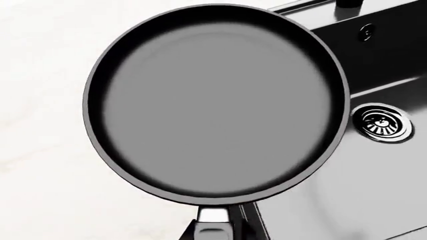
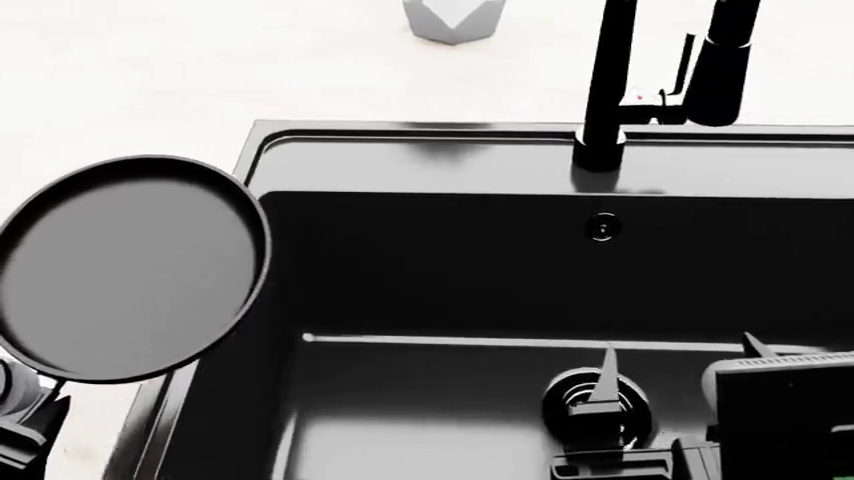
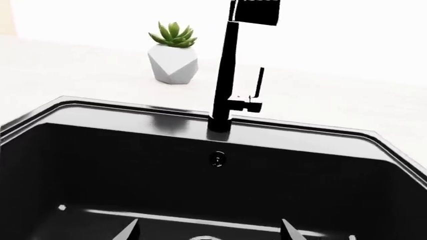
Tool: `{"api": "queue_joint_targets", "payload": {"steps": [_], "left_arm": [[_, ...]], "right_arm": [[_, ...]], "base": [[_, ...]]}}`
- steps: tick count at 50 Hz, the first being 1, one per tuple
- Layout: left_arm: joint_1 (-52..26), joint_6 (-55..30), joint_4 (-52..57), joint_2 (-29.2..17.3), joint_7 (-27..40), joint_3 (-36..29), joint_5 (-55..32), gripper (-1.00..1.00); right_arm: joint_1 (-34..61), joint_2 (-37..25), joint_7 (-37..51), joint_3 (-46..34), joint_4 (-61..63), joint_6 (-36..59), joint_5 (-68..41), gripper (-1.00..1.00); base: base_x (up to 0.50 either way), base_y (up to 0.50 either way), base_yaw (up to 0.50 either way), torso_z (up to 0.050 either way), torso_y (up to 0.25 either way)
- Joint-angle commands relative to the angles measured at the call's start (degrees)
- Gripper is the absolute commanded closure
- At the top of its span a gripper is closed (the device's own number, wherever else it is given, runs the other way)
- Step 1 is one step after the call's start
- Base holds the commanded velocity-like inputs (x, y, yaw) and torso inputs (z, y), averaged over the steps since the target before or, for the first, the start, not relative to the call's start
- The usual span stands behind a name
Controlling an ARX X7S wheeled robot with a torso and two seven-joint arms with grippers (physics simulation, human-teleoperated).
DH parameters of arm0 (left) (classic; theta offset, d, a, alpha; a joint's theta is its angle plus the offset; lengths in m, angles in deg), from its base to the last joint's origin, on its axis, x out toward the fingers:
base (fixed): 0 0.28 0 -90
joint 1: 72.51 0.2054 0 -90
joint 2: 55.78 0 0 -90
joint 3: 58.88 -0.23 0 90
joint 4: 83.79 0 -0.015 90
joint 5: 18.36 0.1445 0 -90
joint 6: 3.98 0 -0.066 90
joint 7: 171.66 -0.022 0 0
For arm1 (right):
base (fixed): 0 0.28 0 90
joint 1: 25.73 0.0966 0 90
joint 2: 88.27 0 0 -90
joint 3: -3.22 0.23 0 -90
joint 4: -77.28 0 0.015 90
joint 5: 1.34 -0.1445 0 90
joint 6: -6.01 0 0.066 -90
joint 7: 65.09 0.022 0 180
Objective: Pick the pan and sponge and place them into the sink. Then turn on the water.
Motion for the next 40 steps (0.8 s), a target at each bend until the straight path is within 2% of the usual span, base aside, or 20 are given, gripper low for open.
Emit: {"api": "queue_joint_targets", "payload": {"steps": [1,2,14,19,24,27,31,34,35,40], "left_arm": [[-1.38,1.51,-0.59,0.65,-0.97,-0.24,4.95,1.00],[-0.72,1.70,-0.32,-0.54,-1.99,0.76,4.62,1.00],[-0.20,2.54,0.23,-0.42,-4.14,-0.68,6.63,1.00],[0.99,3.21,0.52,-2.32,-6.28,0.61,6.75,1.00],[1.08,3.60,0.39,-2.20,-6.77,0.06,7.68,1.00],[-0.65,3.21,-0.38,0.45,-4.36,-2.37,8.27,1.00],[0.75,4.04,-0.08,-1.88,-6.88,-0.51,8.25,1.00],[-0.17,3.88,-0.54,0.80,-4.84,-2.90,9.31,1.00],[1.35,4.51,-0.12,-1.03,-6.97,-1.56,9.65,1.00],[1.21,4.69,-0.22,-1.32,-6.64,-1.35,8.99,1.00]], "right_arm": [[-1.05,0.26,-0.22,1.08,0.37,-0.80,0.90,-1.00],[-1.08,0.21,-0.20,1.02,0.39,-0.75,0.95,-1.00],[-0.39,-0.18,0.21,0.91,0.69,0.21,0.24,-1.00],[-0.49,-0.20,0.30,1.01,0.65,0.09,0.24,-1.00],[-0.46,-0.20,0.30,0.71,0.66,0.15,0.43,-1.00],[-0.09,-0.30,0.39,0.67,0.81,0.37,0.31,-1.00],[0.98,-0.01,0.37,0.15,0.61,0.71,0.37,-1.00],[0.97,0.13,0.15,-0.23,0.49,0.57,0.67,-1.00],[0.91,0.11,0.10,-0.18,0.43,0.55,0.60,-1.00],[0.57,-0.18,0.38,0.32,0.92,0.54,0.09,-1.00]], "base": [[0.00,-0.40,0.00,0.000,0.000],[0.00,-0.40,0.00,0.000,0.000],[0.00,-0.41,0.00,0.001,0.002],[0.00,-0.41,0.00,0.000,0.002],[0.00,-0.40,0.00,0.000,0.002],[0.00,-0.41,0.00,0.000,0.000],[0.00,-0.40,0.00,0.000,0.003],[0.00,-0.40,0.00,0.003,0.000],[0.00,-0.40,0.00,0.000,0.000],[0.00,-0.24,0.00,0.000,0.002]]}}
